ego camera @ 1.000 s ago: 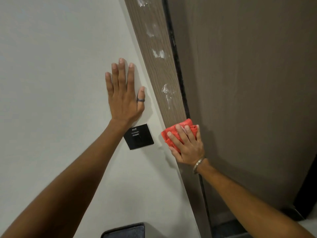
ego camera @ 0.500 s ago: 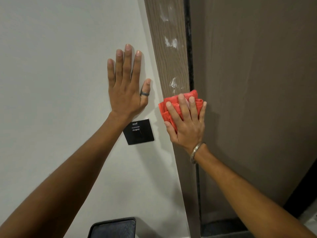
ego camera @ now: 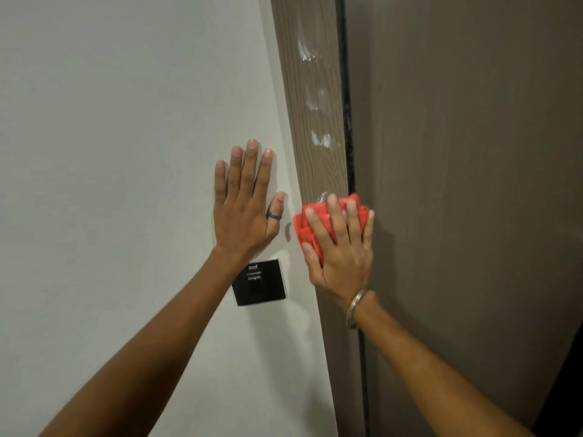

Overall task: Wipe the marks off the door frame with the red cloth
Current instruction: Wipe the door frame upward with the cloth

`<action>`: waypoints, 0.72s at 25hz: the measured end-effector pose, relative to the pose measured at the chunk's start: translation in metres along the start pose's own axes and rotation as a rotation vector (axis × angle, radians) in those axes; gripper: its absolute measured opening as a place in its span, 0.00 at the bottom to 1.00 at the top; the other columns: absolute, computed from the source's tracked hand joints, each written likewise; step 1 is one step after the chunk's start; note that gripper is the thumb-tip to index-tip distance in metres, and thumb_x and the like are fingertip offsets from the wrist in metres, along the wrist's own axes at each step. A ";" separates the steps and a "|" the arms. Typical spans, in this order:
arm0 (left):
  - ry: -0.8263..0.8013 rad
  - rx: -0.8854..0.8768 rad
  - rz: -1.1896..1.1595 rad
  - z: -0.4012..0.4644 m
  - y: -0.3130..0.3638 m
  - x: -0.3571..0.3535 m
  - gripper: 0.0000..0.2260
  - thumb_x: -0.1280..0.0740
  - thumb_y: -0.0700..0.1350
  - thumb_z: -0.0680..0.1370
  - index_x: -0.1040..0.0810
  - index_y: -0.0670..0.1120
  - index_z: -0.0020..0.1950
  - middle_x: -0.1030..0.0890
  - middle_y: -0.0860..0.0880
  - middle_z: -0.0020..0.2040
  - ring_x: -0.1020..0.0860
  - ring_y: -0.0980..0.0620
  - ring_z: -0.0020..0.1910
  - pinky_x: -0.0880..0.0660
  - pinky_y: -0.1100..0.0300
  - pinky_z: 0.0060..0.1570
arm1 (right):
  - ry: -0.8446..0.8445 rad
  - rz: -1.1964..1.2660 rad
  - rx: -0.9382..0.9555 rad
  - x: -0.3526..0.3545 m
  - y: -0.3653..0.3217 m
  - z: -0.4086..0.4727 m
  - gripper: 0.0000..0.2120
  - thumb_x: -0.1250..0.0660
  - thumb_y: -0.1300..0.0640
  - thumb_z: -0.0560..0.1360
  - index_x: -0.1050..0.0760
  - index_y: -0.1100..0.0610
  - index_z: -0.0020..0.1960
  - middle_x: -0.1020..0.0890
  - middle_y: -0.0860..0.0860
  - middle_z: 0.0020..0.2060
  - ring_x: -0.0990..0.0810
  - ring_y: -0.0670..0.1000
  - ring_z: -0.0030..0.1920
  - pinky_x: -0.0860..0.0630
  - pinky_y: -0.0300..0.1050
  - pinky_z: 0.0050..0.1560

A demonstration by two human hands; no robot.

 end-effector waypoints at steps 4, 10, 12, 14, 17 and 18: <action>0.014 0.024 -0.010 -0.005 0.003 -0.007 0.35 0.45 0.62 0.84 0.52 0.49 0.86 0.56 0.48 0.86 0.58 0.45 0.86 0.63 0.46 0.84 | 0.071 -0.016 -0.018 0.003 0.000 0.045 0.34 0.41 0.39 0.82 0.48 0.45 0.84 0.47 0.52 0.84 0.51 0.59 0.85 0.60 0.66 0.82; 0.001 0.032 -0.012 -0.006 0.003 -0.001 0.33 0.46 0.60 0.85 0.54 0.49 0.86 0.49 0.45 0.86 0.57 0.45 0.85 0.61 0.46 0.83 | -0.087 -0.087 0.027 0.002 -0.001 -0.042 0.36 0.36 0.39 0.79 0.44 0.46 0.82 0.39 0.55 0.80 0.47 0.60 0.84 0.56 0.64 0.84; -0.010 0.037 -0.015 -0.004 0.004 0.000 0.33 0.47 0.60 0.85 0.55 0.49 0.86 0.48 0.44 0.86 0.57 0.45 0.85 0.61 0.46 0.83 | -0.072 -0.077 0.017 0.005 -0.002 -0.022 0.33 0.36 0.41 0.79 0.40 0.48 0.81 0.37 0.56 0.80 0.43 0.62 0.82 0.55 0.63 0.84; -0.018 0.033 -0.021 -0.004 0.003 0.001 0.33 0.48 0.60 0.86 0.55 0.49 0.86 0.50 0.45 0.87 0.59 0.46 0.85 0.62 0.47 0.83 | -0.014 -0.071 0.026 0.009 -0.007 0.028 0.30 0.38 0.41 0.81 0.38 0.49 0.80 0.36 0.57 0.80 0.40 0.63 0.81 0.53 0.64 0.84; -0.014 0.021 -0.030 -0.004 0.003 -0.001 0.34 0.47 0.61 0.85 0.55 0.49 0.86 0.55 0.48 0.86 0.60 0.46 0.85 0.61 0.46 0.83 | 0.116 -0.027 0.044 0.015 -0.006 0.113 0.29 0.41 0.40 0.83 0.37 0.49 0.81 0.34 0.58 0.80 0.40 0.63 0.82 0.51 0.65 0.83; -0.008 0.019 -0.023 -0.005 0.004 -0.002 0.34 0.47 0.61 0.85 0.55 0.49 0.86 0.56 0.47 0.86 0.59 0.46 0.85 0.61 0.46 0.83 | 0.143 -0.024 0.049 0.016 -0.005 0.130 0.29 0.41 0.40 0.83 0.37 0.48 0.81 0.35 0.58 0.80 0.40 0.63 0.82 0.51 0.65 0.83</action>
Point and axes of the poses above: each hand's wrist, its own z-axis towards the middle knuckle, its own x-axis out of the back of the hand, y = z × x, the point moved 7 cm from there along z, towards the middle knuckle
